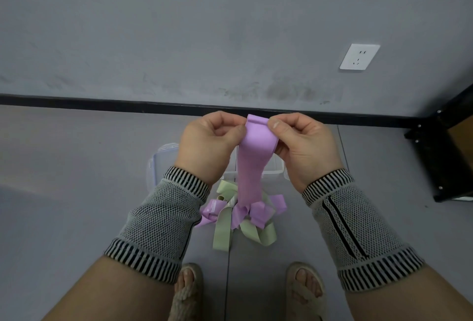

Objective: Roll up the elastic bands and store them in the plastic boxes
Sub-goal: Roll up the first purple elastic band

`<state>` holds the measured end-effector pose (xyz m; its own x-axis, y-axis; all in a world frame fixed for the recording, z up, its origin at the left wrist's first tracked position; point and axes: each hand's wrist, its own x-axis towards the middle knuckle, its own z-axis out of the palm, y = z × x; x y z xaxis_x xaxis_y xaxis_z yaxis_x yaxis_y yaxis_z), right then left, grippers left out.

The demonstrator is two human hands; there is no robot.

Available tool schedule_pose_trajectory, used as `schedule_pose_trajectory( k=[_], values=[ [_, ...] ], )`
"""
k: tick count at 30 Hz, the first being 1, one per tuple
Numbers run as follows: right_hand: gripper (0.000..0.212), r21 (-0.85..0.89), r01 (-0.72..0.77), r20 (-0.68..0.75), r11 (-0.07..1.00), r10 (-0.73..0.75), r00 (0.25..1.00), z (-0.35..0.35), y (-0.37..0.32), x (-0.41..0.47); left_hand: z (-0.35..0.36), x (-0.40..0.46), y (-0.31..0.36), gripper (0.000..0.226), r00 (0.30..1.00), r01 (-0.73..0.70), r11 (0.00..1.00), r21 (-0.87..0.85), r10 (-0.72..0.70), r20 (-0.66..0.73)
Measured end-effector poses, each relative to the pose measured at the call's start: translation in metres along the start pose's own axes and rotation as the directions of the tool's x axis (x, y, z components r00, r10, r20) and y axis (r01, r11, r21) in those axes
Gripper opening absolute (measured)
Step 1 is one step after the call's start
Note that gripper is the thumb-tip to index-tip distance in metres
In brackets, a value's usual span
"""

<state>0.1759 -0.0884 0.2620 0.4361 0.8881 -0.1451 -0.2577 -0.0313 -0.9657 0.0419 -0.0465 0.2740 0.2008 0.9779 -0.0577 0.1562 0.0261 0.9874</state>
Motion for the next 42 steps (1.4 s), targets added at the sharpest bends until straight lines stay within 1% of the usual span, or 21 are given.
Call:
schedule_pose_trajectory(
  k=[2, 5, 9, 13, 16, 18, 21, 24, 26, 30, 39, 42],
  values=[
    [0.014, -0.021, 0.003, -0.008, 1.000, -0.003, 1.000, 0.0001, -0.0002, 0.0001, 0.0008, -0.0008, 0.0006, 0.012, 1.000, 0.003, 1.000, -0.003, -0.003, 0.002],
    [0.011, -0.119, 0.050, -0.001, 0.992, -0.050, 0.999, -0.0009, 0.0000, -0.0004, 0.0010, -0.0011, 0.0005, 0.010, 1.000, 0.013, 1.000, -0.021, -0.013, 0.000],
    [0.015, -0.202, 0.105, 0.043, 0.974, -0.099, 0.994, -0.0005, 0.0011, -0.0019, 0.0003, 0.0004, -0.0019, 0.008, 0.999, 0.046, 0.998, -0.041, -0.047, -0.017],
    [0.023, -0.207, 0.128, 0.093, 0.970, -0.111, 0.989, 0.0005, 0.0012, -0.0027, -0.0008, 0.0017, -0.0023, 0.009, 0.997, 0.075, 0.995, -0.071, -0.077, -0.026],
    [0.024, -0.203, 0.147, 0.102, 0.968, -0.129, 0.986, 0.0016, -0.0001, -0.0037, -0.0006, 0.0008, -0.0006, 0.007, 0.998, 0.062, 0.996, -0.067, -0.063, -0.008],
    [0.026, -0.178, 0.129, 0.103, 0.976, -0.112, 0.988, 0.0031, -0.0006, -0.0045, -0.0011, 0.0014, -0.0005, 0.007, 0.998, 0.052, 0.996, -0.070, -0.054, -0.025],
    [0.032, -0.191, 0.106, 0.067, 0.976, -0.095, 0.993, 0.0031, 0.0003, -0.0038, -0.0029, 0.0035, -0.0005, 0.012, 0.993, 0.086, 0.982, -0.169, -0.097, -0.060],
    [0.026, -0.286, 0.153, -0.007, 0.946, -0.161, 0.987, 0.0025, 0.0010, -0.0031, -0.0036, 0.0040, 0.0003, 0.014, 0.985, 0.132, 0.953, -0.271, -0.158, -0.074],
    [0.023, -0.344, 0.178, -0.009, 0.922, -0.192, 0.981, 0.0030, 0.0016, -0.0040, -0.0037, 0.0049, -0.0004, 0.013, 0.980, 0.144, 0.943, -0.299, -0.177, -0.087],
    [0.016, -0.389, 0.184, -0.006, 0.903, -0.202, 0.979, 0.0038, 0.0015, -0.0056, -0.0047, 0.0056, -0.0011, 0.010, 0.977, 0.152, 0.937, -0.315, -0.191, -0.097],
    [0.015, -0.378, 0.150, -0.021, 0.914, -0.170, 0.985, 0.0044, -0.0029, -0.0067, -0.0033, 0.0038, 0.0006, 0.010, 0.978, 0.145, 0.942, -0.302, -0.182, -0.098],
    [0.015, -0.374, 0.153, -0.070, 0.915, -0.192, 0.979, 0.0031, -0.0030, -0.0056, -0.0038, 0.0041, 0.0003, 0.010, 0.978, 0.145, 0.942, -0.301, -0.183, -0.103]
  ],
)
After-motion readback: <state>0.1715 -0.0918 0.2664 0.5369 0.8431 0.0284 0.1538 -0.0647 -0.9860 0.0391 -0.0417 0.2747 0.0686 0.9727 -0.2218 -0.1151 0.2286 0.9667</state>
